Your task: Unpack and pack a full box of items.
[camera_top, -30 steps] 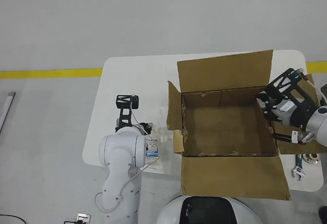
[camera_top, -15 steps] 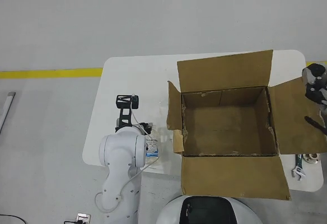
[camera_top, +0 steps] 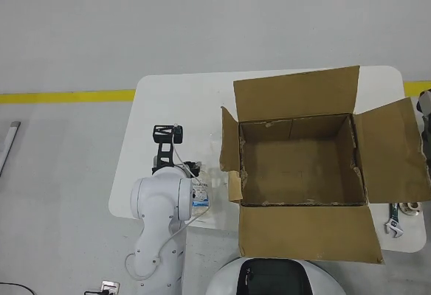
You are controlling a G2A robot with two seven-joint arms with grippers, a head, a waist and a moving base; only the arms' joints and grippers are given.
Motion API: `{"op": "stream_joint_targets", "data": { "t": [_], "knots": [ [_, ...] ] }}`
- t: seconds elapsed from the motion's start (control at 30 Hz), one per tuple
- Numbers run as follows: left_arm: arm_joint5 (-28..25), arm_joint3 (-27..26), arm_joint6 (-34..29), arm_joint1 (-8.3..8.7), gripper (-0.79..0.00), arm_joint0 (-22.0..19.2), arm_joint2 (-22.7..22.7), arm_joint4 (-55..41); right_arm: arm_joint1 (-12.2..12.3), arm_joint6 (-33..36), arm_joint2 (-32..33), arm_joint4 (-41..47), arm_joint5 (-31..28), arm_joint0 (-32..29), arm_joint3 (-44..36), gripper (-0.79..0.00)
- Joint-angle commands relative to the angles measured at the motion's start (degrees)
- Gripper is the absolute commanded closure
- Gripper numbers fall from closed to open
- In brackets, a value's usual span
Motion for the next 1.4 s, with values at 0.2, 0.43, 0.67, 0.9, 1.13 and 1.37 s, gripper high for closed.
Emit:
{"op": "stream_joint_targets", "data": {
  "t": [0.2, 0.43, 0.67, 0.9, 1.13, 1.37],
  "knots": [
    [0.0, 0.0, 0.0, 0.0, -0.785, 0.0, 0.0, 0.0, -0.8, -14.7, 6.2, -5.5, -7.8, -4.6, 3.6, 0.0],
    [0.0, 0.1, 0.5, 0.01, -0.785, 0.2, 0.0, 0.0, -1.9, -23.0, 10.1, -8.5, -10.9, -10.9, 8.1, 0.0],
    [-5.6, -1.8, 0.1, 0.32, -0.785, 4.9, -0.4, -4.7, -2.7, -23.9, 10.9, -7.5, -10.1, -14.1, 7.1, 0.0],
    [-14.8, -0.3, -1.0, 1.14, -0.785, 8.3, -6.9, -12.7, -3.1, -22.7, 10.2, -7.6, -10.0, -14.7, 5.6, 0.0],
    [-14.9, -0.2, -1.0, 1.18, -0.785, 8.3, -7.5, -14.7, -3.3, -21.9, 9.3, -8.4, -9.6, -14.9, 4.4, 0.0],
    [-14.1, 0.1, 1.7, 1.18, -0.785, 9.1, -7.4, -15.9, -3.7, -21.2, 9.5, -9.2, -9.3, -16.0, 4.0, 0.0]
  ]
}}
